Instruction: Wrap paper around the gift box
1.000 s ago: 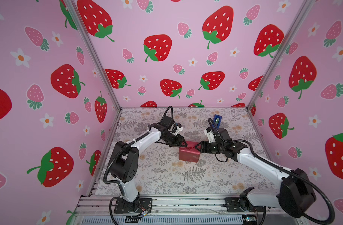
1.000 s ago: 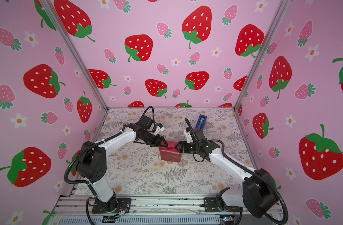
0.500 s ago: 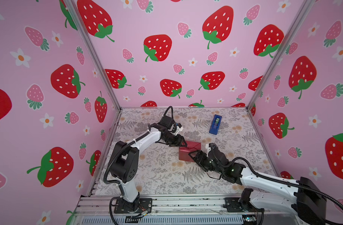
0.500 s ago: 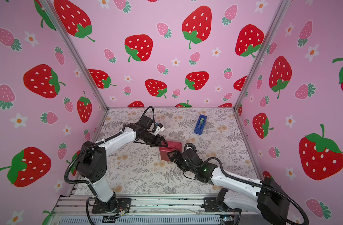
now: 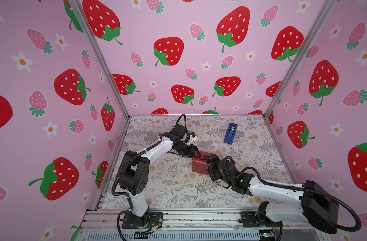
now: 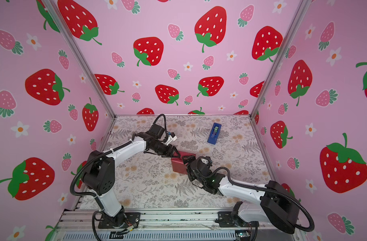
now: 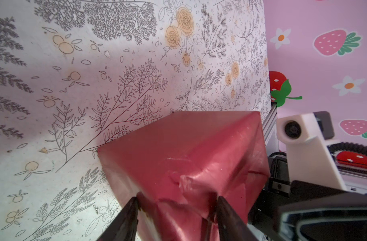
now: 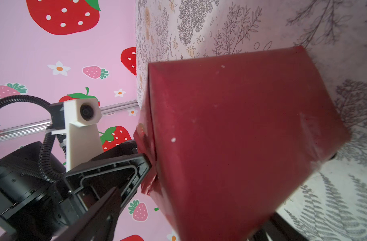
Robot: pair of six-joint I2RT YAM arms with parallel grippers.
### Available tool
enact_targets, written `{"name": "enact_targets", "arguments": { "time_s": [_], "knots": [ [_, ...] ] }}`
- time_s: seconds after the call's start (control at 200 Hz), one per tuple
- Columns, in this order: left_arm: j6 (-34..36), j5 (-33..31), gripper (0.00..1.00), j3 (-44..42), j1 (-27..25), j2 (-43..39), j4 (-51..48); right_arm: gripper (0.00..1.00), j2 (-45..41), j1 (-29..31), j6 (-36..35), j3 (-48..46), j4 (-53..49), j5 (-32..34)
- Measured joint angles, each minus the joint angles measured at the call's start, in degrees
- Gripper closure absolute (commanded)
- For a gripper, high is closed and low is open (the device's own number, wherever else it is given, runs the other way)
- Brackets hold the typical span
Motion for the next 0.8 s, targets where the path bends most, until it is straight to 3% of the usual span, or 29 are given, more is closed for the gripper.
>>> {"name": "enact_targets", "arguments": {
  "time_s": [0.54, 0.8],
  "knots": [
    [-0.94, -0.55, 0.4, -0.83, 0.33, -0.66, 1.29, 0.33, 5.86, -6.71, -5.33, 5.9, -5.46, -9.29],
    [-1.11, -1.36, 0.37, -0.72, 0.2, -3.02, -1.16, 0.38, 5.88, -8.46, -12.2, 6.23, -5.25, -11.87]
  ]
}}
